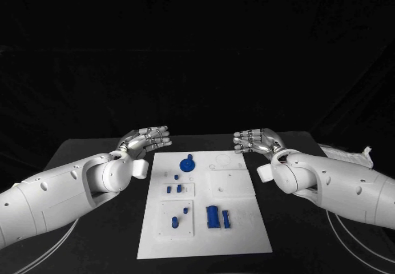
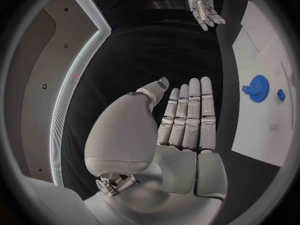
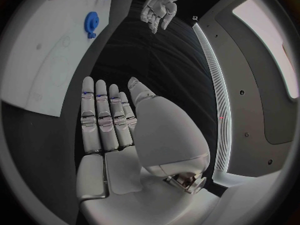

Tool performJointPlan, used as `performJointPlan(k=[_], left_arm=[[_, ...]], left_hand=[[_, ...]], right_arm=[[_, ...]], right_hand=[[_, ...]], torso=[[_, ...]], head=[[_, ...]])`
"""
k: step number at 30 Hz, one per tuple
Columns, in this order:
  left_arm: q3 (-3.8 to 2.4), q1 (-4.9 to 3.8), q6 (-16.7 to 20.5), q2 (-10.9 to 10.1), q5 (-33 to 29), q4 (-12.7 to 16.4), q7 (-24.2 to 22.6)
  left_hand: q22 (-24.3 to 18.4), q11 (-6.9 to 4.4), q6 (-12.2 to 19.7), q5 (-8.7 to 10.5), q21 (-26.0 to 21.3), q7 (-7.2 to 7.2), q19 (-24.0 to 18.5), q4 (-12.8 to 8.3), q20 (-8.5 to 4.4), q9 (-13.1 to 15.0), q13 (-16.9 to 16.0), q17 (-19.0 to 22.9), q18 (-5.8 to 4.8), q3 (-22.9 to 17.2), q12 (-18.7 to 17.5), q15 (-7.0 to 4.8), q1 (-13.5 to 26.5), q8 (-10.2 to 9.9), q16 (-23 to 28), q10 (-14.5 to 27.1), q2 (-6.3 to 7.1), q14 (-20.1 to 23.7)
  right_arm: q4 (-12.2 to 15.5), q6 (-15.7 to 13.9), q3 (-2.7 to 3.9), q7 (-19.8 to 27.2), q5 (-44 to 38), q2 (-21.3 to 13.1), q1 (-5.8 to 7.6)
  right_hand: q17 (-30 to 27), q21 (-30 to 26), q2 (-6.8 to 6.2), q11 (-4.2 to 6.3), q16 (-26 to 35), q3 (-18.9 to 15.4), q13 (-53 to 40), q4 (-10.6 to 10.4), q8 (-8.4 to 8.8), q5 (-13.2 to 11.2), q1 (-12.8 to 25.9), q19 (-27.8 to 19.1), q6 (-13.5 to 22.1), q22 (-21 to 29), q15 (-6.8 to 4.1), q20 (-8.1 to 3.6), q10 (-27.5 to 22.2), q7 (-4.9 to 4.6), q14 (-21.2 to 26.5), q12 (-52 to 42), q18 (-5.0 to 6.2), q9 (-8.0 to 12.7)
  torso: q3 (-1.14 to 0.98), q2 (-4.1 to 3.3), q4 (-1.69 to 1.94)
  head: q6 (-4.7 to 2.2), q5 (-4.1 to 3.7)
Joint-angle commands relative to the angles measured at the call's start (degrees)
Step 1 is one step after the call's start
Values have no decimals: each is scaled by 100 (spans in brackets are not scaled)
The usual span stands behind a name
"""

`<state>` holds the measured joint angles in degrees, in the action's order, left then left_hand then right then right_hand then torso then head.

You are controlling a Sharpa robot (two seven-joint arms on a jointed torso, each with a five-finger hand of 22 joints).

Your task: Assemble the parts on the task board

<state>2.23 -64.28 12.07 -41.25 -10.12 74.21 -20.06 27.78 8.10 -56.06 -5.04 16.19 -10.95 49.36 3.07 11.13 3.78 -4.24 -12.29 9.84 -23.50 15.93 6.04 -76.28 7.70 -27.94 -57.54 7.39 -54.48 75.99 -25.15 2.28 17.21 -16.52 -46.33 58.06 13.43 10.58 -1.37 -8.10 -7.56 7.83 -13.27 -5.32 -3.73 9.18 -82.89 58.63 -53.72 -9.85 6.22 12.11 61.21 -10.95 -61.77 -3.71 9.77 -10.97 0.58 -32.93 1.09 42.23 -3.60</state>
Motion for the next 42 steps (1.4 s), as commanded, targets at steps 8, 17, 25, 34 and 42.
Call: performJointPlan(k=[8,17,25,34,42], left_arm=[[-8,79,403,340,-339,-350,-571],[-29,117,591,244,-55,-112,-369],[-109,239,1671,1,386,585,-619],[-203,382,2935,-284,902,1400,-911],[-223,412,3205,-344,1012,1574,-974]], left_hand=[[-883,324,104,-14,-975,182,-914,15,531,-3,68,693,56,406,-803,376,-16,-382,1534,206,-117,298],[-1775,-185,2621,504,-1619,595,-2755,-307,-222,-378,424,1229,-377,1312,-1593,-63,3472,-770,2148,2739,-739,2645],[-2046,-357,3428,504,-1619,1095,-3345,-307,-465,-378,424,1229,-515,1592,-1593,-604,4597,-770,2322,3558,-739,3404],[-2272,-810,4103,504,-1619,1095,-3837,-307,-666,-378,424,1229,-581,1827,-1593,-604,5534,-770,2794,4236,-739,4037],[-2778,-810,4549,504,-1619,1095,-4165,-307,-1113,-378,424,1229,-984,2350,-1593,-604,6152,-770,2794,4686,-739,4454]], right_arm=[[-963,894,78,826,1002,562,-9],[-594,167,31,622,865,494,27],[429,-894,-102,949,1270,324,121],[1319,-1818,-218,1234,1622,177,203],[1396,-1897,-228,1258,1652,164,210]], right_hand=[[-668,-574,164,-151,402,-148,787,338,16,-52,350,60,99,467,139,162,-271,-14,5,20,81,425],[-1343,-1058,137,290,756,-783,1327,532,373,-445,4008,-2651,2514,985,-209,-464,-2952,492,2835,371,-361,1097],[-1343,-1058,137,810,756,-783,1327,532,373,-918,5163,-3519,3287,985,-622,-668,-3810,654,3740,371,-484,1097],[-1343,-1058,137,810,756,-783,1327,532,373,-918,6123,-4240,3928,985,-622,-1211,-4521,1095,4491,371,-977,1097],[-1343,-1058,137,810,756,-783,1327,532,373,-918,6763,-4719,4356,985,-622,-1211,-4993,1095,4990,371,-977,1097]], torso=[[-35,101,28],[-34,119,-30],[-56,170,-103],[-58,175,-109],[-58,175,-109]], head=[[-318,-14],[-455,121],[-759,341],[-785,360],[-785,360]])
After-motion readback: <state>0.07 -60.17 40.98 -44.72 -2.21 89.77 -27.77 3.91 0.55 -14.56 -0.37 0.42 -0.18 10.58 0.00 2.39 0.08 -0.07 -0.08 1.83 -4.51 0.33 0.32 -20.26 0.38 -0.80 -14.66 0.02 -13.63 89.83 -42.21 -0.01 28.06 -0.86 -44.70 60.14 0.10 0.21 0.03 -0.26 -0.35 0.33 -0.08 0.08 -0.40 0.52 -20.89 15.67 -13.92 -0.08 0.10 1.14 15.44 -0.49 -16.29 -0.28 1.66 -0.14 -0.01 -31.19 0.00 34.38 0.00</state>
